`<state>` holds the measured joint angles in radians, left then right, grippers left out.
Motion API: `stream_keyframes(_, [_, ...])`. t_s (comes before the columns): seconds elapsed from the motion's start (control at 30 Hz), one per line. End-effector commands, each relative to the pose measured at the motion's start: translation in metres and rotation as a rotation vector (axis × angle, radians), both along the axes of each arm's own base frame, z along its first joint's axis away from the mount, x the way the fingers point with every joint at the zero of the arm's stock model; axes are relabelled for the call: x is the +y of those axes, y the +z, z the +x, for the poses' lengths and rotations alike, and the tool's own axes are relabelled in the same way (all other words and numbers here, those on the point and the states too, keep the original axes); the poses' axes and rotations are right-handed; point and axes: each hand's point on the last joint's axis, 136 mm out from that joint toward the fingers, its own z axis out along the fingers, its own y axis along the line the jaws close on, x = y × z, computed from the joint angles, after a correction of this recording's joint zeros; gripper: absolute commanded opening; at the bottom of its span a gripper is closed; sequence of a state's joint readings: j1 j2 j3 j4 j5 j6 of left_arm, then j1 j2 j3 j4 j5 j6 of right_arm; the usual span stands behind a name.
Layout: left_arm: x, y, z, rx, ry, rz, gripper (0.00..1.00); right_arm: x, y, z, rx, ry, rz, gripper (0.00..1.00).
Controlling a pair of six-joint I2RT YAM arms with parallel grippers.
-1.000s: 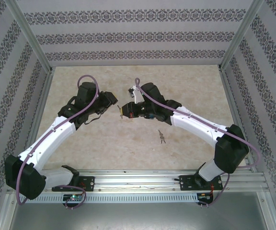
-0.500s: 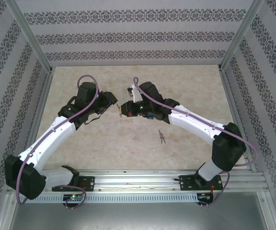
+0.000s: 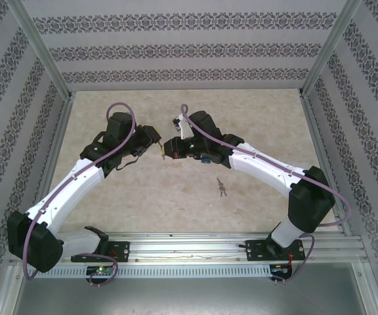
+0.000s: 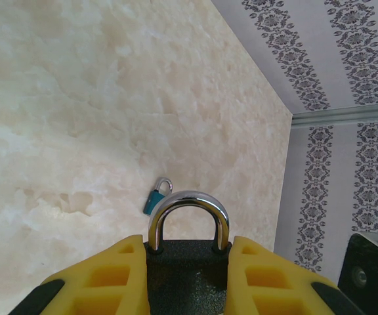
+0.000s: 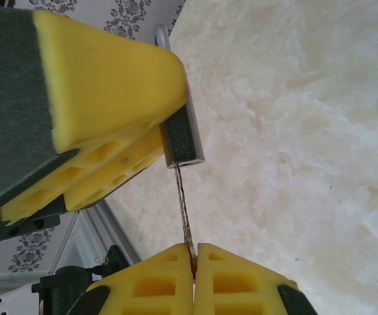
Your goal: Unlock with the key
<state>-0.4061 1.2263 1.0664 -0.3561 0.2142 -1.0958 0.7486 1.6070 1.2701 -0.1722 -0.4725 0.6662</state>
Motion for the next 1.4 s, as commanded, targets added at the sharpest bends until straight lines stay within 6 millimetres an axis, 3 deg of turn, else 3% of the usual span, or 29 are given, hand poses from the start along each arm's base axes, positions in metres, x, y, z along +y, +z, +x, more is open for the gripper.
stream_keyframes(0.0, [-0.005,0.02,0.003,-0.053,-0.01,-0.021,0.0,0.006,0.01,0.006,-0.013,-0.008,0.028,0.0])
stream_keyframes(0.83, [-0.008,0.019,0.002,-0.05,-0.02,-0.03,0.0,-0.003,0.022,0.016,-0.072,-0.081,0.052,0.0])
stream_keyframes(1.07, [-0.012,0.017,0.002,-0.049,-0.026,-0.035,0.0,-0.003,0.047,0.024,-0.122,-0.16,0.168,0.0])
stream_keyframes(1.2, [-0.014,0.019,0.002,-0.054,-0.033,-0.04,0.0,0.002,0.061,0.03,-0.14,-0.176,0.249,0.0])
stream_keyframes(1.37, [-0.015,0.019,0.002,-0.055,-0.028,-0.046,0.0,0.025,0.064,0.022,-0.129,-0.104,0.266,0.0])
